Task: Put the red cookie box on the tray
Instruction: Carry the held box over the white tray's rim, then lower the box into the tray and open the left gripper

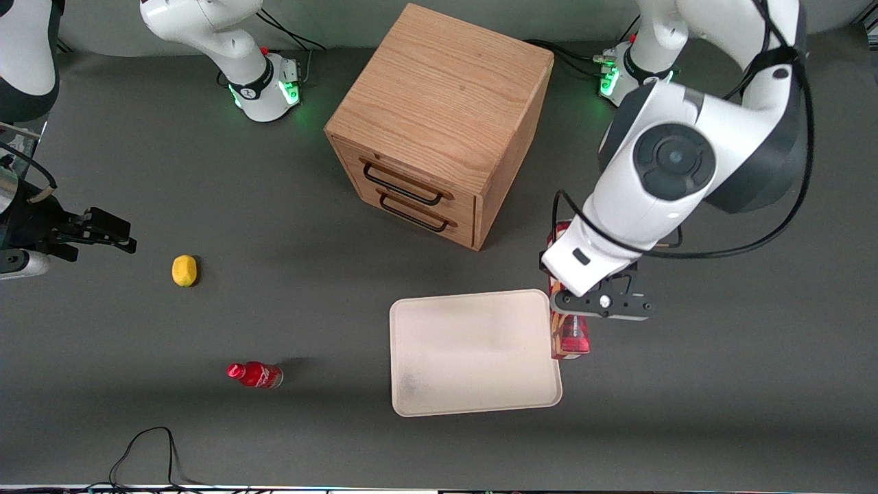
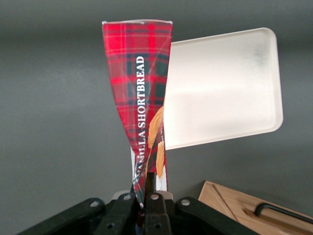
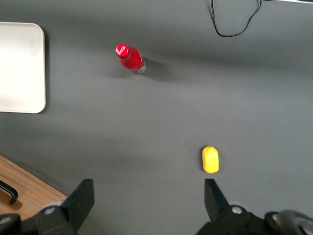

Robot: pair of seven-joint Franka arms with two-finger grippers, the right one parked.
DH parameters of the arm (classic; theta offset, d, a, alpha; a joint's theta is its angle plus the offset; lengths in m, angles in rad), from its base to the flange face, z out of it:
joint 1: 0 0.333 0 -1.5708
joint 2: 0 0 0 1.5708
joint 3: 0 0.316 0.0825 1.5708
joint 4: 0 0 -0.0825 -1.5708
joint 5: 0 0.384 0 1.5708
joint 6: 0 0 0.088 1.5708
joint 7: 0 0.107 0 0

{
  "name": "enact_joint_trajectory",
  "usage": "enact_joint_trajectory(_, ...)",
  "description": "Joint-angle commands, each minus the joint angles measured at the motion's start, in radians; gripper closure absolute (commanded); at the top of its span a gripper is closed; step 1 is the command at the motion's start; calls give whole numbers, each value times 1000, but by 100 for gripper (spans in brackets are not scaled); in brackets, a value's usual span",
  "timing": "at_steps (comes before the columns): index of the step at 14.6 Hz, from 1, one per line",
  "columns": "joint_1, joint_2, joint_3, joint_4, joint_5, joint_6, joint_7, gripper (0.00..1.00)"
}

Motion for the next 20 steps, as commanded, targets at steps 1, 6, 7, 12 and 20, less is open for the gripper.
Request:
enact_joint_trajectory(1,-2,95,10,41,-14,46,-11,100)
enact_joint_trajectory(6,5,222,11,-21,-14,262,-19,100)
enact_joint_trajectory(7,7,236,11,-38,-14,295,-19,100)
enact_joint_trajectory(12,13,296,11,-79,-12,416,-82,100)
enact_joint_trajectory(20,13,327,11,-82,-2,462,-66,47)
